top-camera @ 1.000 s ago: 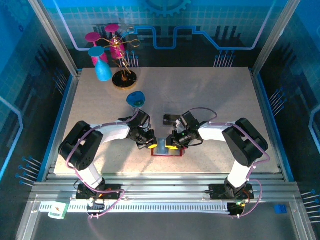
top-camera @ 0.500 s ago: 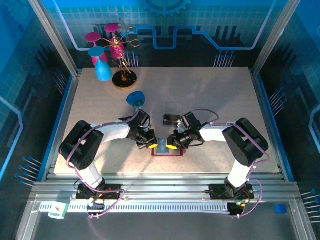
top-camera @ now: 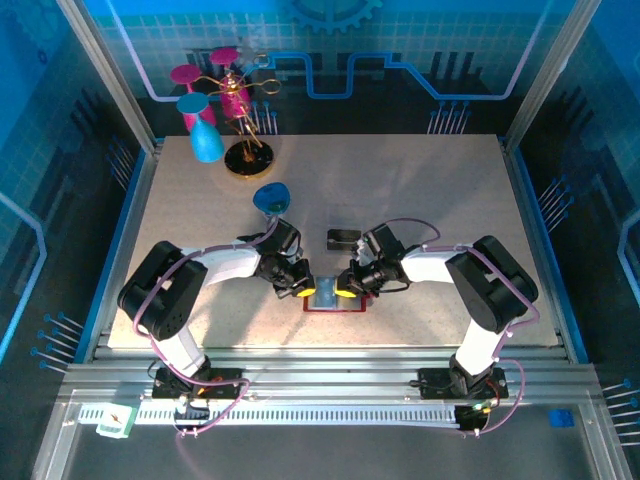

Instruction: Take the credit cards out of the card holder

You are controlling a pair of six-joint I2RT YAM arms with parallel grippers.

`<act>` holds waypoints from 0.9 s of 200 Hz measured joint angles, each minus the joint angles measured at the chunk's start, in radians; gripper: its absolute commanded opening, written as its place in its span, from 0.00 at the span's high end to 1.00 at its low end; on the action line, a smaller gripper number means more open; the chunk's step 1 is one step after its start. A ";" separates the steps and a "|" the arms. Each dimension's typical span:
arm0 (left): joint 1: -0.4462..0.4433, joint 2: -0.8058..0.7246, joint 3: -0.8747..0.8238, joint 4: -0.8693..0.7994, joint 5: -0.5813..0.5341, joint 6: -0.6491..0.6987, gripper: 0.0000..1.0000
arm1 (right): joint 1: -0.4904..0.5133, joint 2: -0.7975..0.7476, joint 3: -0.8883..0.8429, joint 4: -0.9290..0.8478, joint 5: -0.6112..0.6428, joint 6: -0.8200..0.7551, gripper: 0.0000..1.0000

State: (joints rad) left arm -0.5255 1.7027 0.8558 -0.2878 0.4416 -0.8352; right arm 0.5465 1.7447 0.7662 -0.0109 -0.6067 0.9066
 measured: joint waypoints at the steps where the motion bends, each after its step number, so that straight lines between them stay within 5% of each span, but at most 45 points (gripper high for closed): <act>1: 0.000 0.000 0.000 0.000 0.000 0.000 0.94 | 0.000 0.000 0.000 -0.001 0.000 -0.001 0.92; 180: -0.014 -0.040 -0.038 -0.013 -0.027 -0.012 0.94 | -0.072 -0.043 0.130 -0.399 0.064 -0.277 0.97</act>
State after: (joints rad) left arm -0.5396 1.6630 0.8177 -0.3008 0.4141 -0.8471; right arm 0.4744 1.7016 0.8963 -0.4099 -0.5430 0.6292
